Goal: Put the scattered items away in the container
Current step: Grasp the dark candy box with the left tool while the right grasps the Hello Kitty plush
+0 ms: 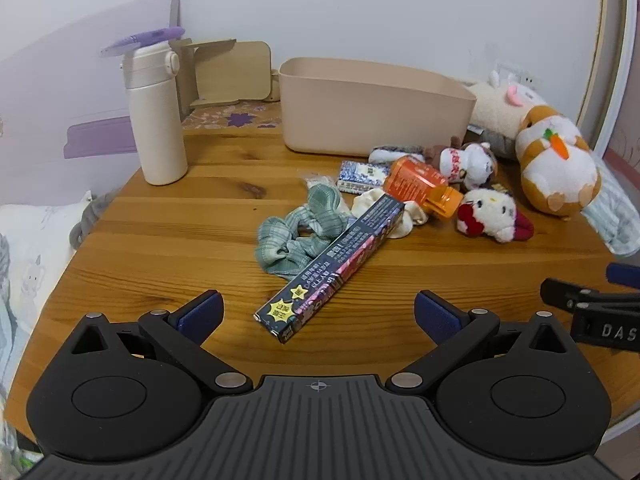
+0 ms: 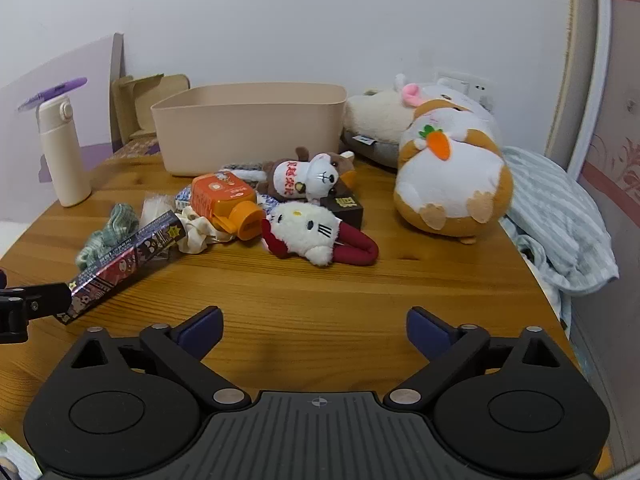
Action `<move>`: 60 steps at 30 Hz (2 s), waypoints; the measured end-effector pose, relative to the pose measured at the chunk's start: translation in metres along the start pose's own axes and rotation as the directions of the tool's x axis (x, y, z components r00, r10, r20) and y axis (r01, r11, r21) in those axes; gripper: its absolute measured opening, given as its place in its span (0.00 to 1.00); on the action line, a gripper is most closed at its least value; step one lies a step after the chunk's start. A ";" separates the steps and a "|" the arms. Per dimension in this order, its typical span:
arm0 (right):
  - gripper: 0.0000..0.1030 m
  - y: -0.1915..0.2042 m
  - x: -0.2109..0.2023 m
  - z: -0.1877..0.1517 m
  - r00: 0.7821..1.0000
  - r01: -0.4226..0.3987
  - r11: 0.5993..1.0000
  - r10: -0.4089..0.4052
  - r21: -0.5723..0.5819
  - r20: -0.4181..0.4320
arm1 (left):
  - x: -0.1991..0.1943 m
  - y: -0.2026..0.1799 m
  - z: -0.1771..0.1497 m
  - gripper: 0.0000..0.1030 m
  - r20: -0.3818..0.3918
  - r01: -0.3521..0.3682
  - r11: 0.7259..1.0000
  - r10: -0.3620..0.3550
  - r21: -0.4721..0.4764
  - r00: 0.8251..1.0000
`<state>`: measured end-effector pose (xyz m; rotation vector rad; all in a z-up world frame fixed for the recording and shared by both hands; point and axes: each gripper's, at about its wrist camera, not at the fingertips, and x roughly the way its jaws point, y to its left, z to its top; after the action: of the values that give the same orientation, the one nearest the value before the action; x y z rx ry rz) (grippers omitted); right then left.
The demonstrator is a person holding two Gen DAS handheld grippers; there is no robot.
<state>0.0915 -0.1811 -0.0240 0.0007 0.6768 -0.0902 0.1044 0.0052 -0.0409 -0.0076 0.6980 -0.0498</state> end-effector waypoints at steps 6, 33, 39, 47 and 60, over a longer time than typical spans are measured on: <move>0.90 -0.001 0.021 0.008 1.000 -0.011 0.999 0.010 -0.049 -0.023 | 0.018 0.003 0.001 1.00 -0.004 -0.028 0.999 0.028 0.027 1.000; 0.78 -0.022 0.124 0.055 0.994 -0.063 0.958 0.035 -0.280 -0.102 | 0.070 0.013 0.008 1.00 -0.046 0.055 0.997 -0.053 0.048 0.998; 0.78 -0.019 0.135 0.063 0.992 -0.091 0.937 0.058 -0.336 -0.109 | 0.078 0.015 0.008 0.96 -0.066 0.067 0.997 -0.064 0.040 0.996; 0.70 -0.015 0.151 0.070 0.983 -0.163 0.928 0.122 -0.335 -0.140 | 0.082 0.010 0.008 0.69 -0.088 0.066 0.995 -0.059 0.078 0.994; 0.40 -0.005 0.138 0.063 0.974 -0.211 0.908 0.165 -0.361 -0.154 | 0.075 -0.007 0.007 0.25 -0.098 0.107 0.985 -0.094 0.134 0.991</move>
<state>0.2373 -0.1992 -0.0613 -0.2995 0.8034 0.2299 0.1664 -0.0053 -0.0835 0.0934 0.7837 -0.1969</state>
